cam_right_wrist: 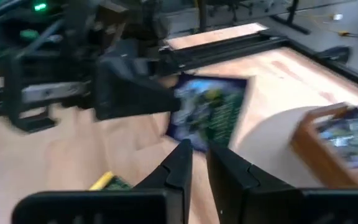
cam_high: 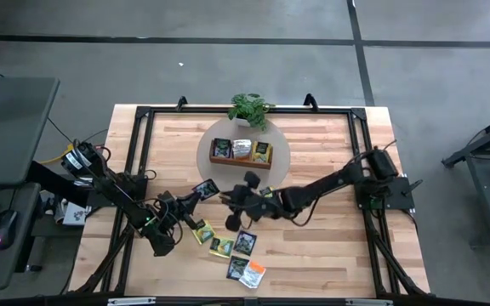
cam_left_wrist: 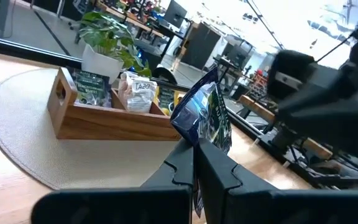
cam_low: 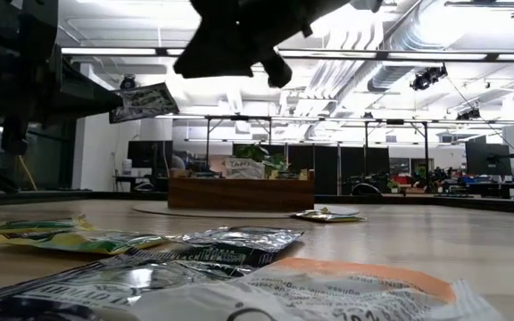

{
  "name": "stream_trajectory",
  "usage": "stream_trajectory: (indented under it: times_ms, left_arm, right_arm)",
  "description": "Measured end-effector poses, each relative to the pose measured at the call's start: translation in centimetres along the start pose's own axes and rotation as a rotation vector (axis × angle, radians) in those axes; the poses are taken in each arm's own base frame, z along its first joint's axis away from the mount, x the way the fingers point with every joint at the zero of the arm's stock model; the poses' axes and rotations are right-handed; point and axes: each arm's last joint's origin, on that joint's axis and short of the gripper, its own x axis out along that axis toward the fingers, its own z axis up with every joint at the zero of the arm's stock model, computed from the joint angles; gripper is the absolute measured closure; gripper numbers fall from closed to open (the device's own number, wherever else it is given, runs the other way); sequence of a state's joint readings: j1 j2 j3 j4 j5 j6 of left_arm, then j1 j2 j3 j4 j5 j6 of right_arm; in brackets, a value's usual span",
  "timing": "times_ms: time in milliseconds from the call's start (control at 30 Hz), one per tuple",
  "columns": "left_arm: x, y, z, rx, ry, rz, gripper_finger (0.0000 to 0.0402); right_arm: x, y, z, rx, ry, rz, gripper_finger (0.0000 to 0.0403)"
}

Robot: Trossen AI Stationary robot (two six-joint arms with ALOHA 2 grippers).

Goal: Pick & Place Tea
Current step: Put the top purple tea bag into the left section of the wooden organizer

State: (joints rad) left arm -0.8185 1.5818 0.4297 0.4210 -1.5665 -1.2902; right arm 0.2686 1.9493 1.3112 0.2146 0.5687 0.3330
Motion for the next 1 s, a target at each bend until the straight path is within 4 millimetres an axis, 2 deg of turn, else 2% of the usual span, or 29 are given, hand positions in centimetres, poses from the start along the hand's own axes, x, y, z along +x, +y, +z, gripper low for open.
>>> stream_trajectory:
  times_ms: [133,333,433,667,1000]
  left_arm:
    - [0.0,0.0,0.0,-0.001,0.001,0.0,0.0401]
    - [0.0,0.0,0.0,0.002,0.004,-0.001,0.0401]
    - [0.0,0.0,0.0,0.002,0.007,-0.002,0.0401]
    - [0.0,0.0,0.0,0.004,0.009,-0.002,0.0401]
    - [0.0,0.0,0.0,0.006,0.012,-0.003,0.0401]
  right_arm:
    - [-0.1,-1.7,1.3,0.004,0.056,0.041,0.0316]
    - [1.5,-4.4,1.9,0.041,0.142,0.195,0.0233]
    - [2.0,-5.3,2.3,0.052,0.135,0.204,0.0207]
    - [2.6,-6.7,2.7,0.067,0.142,0.23,0.0198]
    - [3.6,-7.2,2.2,0.089,0.144,0.273,0.0196]
